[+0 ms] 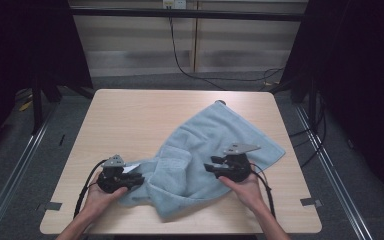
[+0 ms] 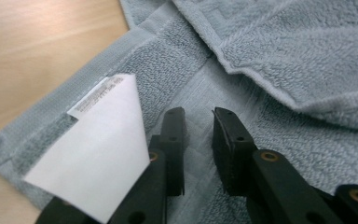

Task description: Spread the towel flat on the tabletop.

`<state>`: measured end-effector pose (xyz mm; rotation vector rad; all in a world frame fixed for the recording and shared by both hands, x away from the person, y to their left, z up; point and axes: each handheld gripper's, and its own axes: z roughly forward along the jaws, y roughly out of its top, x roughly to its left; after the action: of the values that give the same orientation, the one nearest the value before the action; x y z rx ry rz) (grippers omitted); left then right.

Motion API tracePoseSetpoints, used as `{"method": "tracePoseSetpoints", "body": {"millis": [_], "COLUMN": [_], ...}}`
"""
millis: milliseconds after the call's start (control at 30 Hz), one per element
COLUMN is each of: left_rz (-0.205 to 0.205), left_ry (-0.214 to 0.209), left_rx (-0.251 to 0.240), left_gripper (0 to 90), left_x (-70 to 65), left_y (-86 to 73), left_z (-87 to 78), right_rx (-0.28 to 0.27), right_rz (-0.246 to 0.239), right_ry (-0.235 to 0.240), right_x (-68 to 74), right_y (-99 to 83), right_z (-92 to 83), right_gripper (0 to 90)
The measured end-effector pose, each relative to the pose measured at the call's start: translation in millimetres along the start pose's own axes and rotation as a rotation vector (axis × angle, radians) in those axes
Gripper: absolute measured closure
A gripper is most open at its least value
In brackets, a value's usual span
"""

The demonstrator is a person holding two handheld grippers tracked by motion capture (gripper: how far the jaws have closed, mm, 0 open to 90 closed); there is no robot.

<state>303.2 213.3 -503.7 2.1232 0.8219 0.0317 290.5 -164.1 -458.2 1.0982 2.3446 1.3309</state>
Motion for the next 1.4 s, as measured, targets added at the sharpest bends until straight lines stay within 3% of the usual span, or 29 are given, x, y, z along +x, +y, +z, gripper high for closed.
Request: {"method": "tracePoseSetpoints", "body": {"millis": [33, 100, 200, 233, 300, 333, 367, 433, 567, 600, 633, 667, 733, 867, 900, 1033, 1133, 1167, 1400], "left_rz": [0.010, 0.019, 0.021, 0.012, 0.007, -0.022, -0.022, -0.044, -0.016, 0.006, 0.006, 0.028, 0.024, 0.015, 0.008, 0.010, 0.023, 0.044, 0.027], "left_ry": [-0.028, -0.048, -0.040, -0.015, 0.004, 0.046, 0.046, 0.097, 0.115, 0.136, 0.136, 0.157, 0.169, 0.162, 0.152, 0.131, 0.141, 0.145, 0.138], "left_rx": [0.007, 0.002, -0.020, -0.054, -0.068, -0.075, -0.075, -0.055, -0.044, -0.038, -0.038, -0.029, -0.028, -0.034, -0.037, -0.034, -0.019, -0.009, -0.020], "left_gripper": [74.5, 72.9, 65.6, 64.1, 61.2, 61.2, 61.2, 60.3, 58.9, 61.4, 63.0, 63.8, 68.8, 75.1, 75.4, 78.0, 78.0, 78.0, 78.0], "left_x": [-7.2, -11.0, -10.9, -6.1, -2.1, 7.7, 7.7, 18.6, 20.6, 19.0, 19.0, 16.5, 17.0, 21.0, 21.4, 19.9, 15.5, 15.8, 16.1], "left_y": [-0.3, 1.4, 5.2, 9.1, 10.5, 10.2, 10.2, 6.3, 3.7, 4.0, 4.0, 4.3, 4.2, 3.5, 3.0, 3.5, 8.0, 9.6, 9.7], "left_z": [2.0, 3.0, 2.3, -0.8, -2.1, -2.7, -2.7, -2.3, -1.5, -1.1, -1.1, -0.5, -1.2, -2.5, -2.6, -0.8, 3.5, 4.3, 5.7], "right_rx": [0.005, 0.012, 0.034, 0.050, 0.065, 0.096, 0.096, 0.118, 0.138, 0.146, 0.146, 0.143, 0.107, 0.057, 0.024, -0.022, -0.014, -0.011, -0.006], "right_rz": [-0.011, -0.031, -0.051, -0.058, -0.062, -0.056, -0.056, -0.061, -0.127, -0.138, -0.138, -0.147, -0.126, -0.090, -0.060, -0.030, -0.033, -0.035, 0.010], "right_ry": [0.040, 0.075, 0.105, 0.109, 0.110, 0.106, 0.106, 0.093, 0.038, 0.028, 0.028, 0.016, 0.025, 0.041, 0.042, 0.035, 0.026, 0.019, -0.030], "right_x": [12.3, 21.4, 31.8, 33.7, 34.6, 33.0, 33.0, 30.9, 36.5, 37.8, 37.8, 39.5, 36.9, 27.7, 20.6, 11.5, 11.8, 12.3, -3.3], "right_y": [7.7, 15.6, 25.5, 27.3, 27.7, 24.4, 24.4, 15.5, 8.9, 9.8, 9.8, 11.0, 11.8, 11.8, 11.6, 6.9, 0.5, -1.8, -16.1], "right_z": [13.8, 28.6, 49.7, 56.6, 63.6, 76.8, 76.8, 88.3, 92.1, 91.3, 91.3, 87.6, 79.9, 61.3, 44.1, 15.3, 6.3, 4.4, -14.1], "right_gripper": [55.9, 53.9, 51.5, 46.8, 46.1, 44.2, 44.2, 44.6, 59.3, 66.1, 66.1, 79.6, 84.9, 85.5, 85.4, 84.9, 83.1, 83.1, 82.5]}}
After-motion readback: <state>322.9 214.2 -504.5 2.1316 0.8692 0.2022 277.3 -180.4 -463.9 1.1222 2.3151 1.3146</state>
